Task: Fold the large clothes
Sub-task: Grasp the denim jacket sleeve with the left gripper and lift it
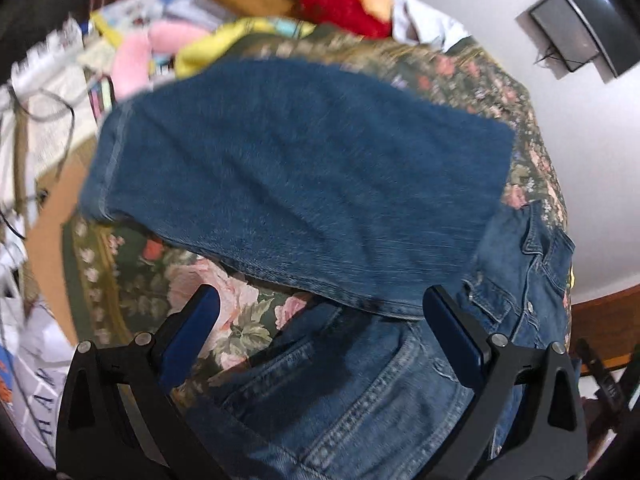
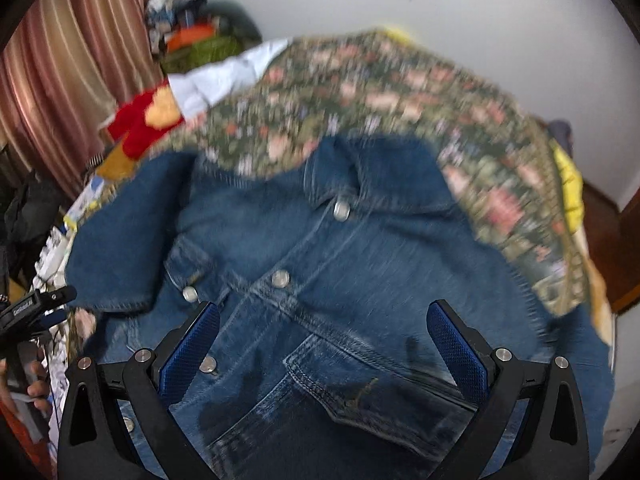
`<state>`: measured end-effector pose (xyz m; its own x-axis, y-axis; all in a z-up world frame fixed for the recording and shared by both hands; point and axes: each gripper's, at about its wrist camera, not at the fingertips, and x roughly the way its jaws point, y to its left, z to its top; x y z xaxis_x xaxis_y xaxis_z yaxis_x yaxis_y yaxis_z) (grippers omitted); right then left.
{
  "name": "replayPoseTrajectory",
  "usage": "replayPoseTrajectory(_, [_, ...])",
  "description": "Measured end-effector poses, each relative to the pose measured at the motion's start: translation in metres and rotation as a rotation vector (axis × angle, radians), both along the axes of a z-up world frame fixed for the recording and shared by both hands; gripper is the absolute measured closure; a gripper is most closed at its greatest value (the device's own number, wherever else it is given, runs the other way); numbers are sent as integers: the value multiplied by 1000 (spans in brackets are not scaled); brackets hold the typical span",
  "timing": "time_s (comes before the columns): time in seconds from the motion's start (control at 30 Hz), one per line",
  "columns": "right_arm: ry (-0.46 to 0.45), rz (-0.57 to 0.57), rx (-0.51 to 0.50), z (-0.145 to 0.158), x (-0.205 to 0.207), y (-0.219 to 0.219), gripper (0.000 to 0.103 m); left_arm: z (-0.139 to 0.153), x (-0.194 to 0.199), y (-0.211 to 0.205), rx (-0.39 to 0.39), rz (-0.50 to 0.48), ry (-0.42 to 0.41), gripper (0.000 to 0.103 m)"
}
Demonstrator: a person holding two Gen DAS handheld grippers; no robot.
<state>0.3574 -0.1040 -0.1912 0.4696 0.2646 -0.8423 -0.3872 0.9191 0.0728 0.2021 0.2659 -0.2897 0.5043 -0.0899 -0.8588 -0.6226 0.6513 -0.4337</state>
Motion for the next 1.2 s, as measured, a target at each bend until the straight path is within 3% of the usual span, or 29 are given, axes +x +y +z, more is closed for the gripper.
replayPoseTrajectory(0.17, [134, 20, 24, -27, 15, 0, 0, -28, 10, 12, -160, 31, 17, 12])
replayPoseTrajectory(0.23, [175, 17, 38, -33, 19, -1, 0, -28, 12, 14, -170, 50, -3, 15])
replayPoseTrajectory(0.27, [186, 15, 44, -35, 20, -1, 0, -27, 14, 14, -158, 53, -7, 22])
replayPoseTrajectory(0.33, [207, 11, 57, -39, 21, -2, 0, -21, 17, 15, -107, 68, -1, 32])
replayPoseTrajectory(0.47, [218, 5, 76, -38, 22, -4, 0, 1, 20, 10, 75, 81, 26, 77])
replayPoseTrajectory(0.57, [203, 3, 86, -32, 21, -8, 0, 34, 25, -10, 323, 56, 44, 87])
replayPoseTrajectory(0.6, [195, 4, 87, -29, 21, -11, 0, 53, 27, -22, 446, 35, 38, 88])
replayPoseTrajectory(0.7, [148, 6, 76, -14, 14, -19, 0, 95, 30, -41, 625, -17, -34, 92])
replayPoseTrajectory(0.83, [81, 3, 63, 7, 6, -38, 0, 159, 54, -66, 696, -112, -187, 93])
replayPoseTrajectory(0.97, [34, -34, 91, 28, -3, -66, 0, 202, 93, -111, 753, -239, -302, 94])
replayPoseTrajectory(1.1, [4, -99, 120, 44, -13, -101, 0, 214, 120, -174, 788, -439, -374, 94])
replayPoseTrajectory(1.2, [-7, -158, 126, 52, -21, -130, 0, 191, 140, -226, 778, -611, -351, 94])
